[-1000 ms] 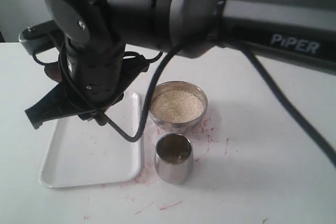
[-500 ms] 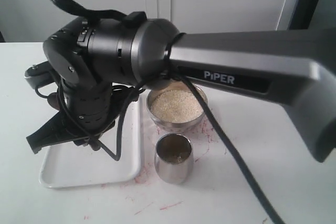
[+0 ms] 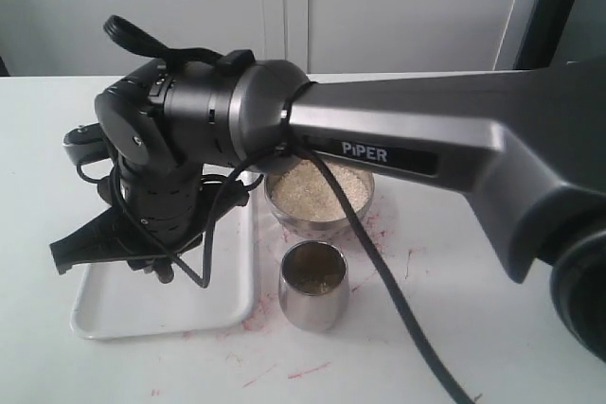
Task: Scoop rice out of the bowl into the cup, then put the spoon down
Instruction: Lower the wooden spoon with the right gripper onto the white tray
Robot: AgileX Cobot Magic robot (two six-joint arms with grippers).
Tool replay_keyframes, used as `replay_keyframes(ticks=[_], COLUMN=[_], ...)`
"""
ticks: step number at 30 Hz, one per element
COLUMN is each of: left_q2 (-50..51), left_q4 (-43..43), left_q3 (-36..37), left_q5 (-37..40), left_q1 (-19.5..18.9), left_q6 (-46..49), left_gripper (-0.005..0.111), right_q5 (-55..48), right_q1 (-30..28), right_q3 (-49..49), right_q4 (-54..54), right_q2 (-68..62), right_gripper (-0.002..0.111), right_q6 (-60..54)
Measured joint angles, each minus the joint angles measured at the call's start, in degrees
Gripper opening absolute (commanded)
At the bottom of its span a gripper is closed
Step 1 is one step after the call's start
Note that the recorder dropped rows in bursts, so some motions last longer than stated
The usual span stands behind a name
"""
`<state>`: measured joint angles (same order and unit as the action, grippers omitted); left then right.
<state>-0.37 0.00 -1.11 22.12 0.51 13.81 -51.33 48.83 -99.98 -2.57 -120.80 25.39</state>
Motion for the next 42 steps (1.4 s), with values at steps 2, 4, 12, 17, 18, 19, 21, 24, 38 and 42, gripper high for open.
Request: replay_keyframes(ticks=[2,4,12,17,18,19,21,24,38,42], left_q2=[0.0,0.0,0.0,0.0,0.0,0.0,0.0,0.0,0.0,0.0], left_q4=[0.0,0.0,0.0,0.0,0.0,0.0,0.0,0.0,0.0,0.0], left_q3=[0.0,0.0,0.0,0.0,0.0,0.0,0.0,0.0,0.0,0.0], left_q5=[0.0,0.0,0.0,0.0,0.0,0.0,0.0,0.0,0.0,0.0], left_q1=[0.0,0.0,0.0,0.0,0.0,0.0,0.0,0.0,0.0,0.0], left_q6=[0.0,0.0,0.0,0.0,0.0,0.0,0.0,0.0,0.0,0.0], left_gripper=[0.014,0.014,0.014,0.014,0.014,0.014,0.014,0.014,0.014,0.014], right_q5=[0.1,-0.1,-0.2,0.3,0.6,0.8,1.1,1.4,2.3,2.3], right_q1=[-0.4,-0.9,-1.9,-2.2,-2.3,-2.6,-2.7,-3.1,-3.9,-3.9], right_q3=[0.0,0.0,0.0,0.0,0.0,0.0,0.0,0.0,0.0,0.0], right_q4=[0.4,0.6,0.9,0.9,0.9,0.9,0.9,1.0,0.8,0.8], right_q2=[-0.7,-1.4,-3.7,-4.6,-4.8,-4.9,-4.9,-4.9,-5.4,-6.5], right_gripper=[0.000,0.000,0.000,0.000,0.000,0.000,0.000,0.000,0.000,0.000], right_q6=[0.3,0.9,3.5,5.6,6.0,6.3,7.0,7.8,9.0,9.0])
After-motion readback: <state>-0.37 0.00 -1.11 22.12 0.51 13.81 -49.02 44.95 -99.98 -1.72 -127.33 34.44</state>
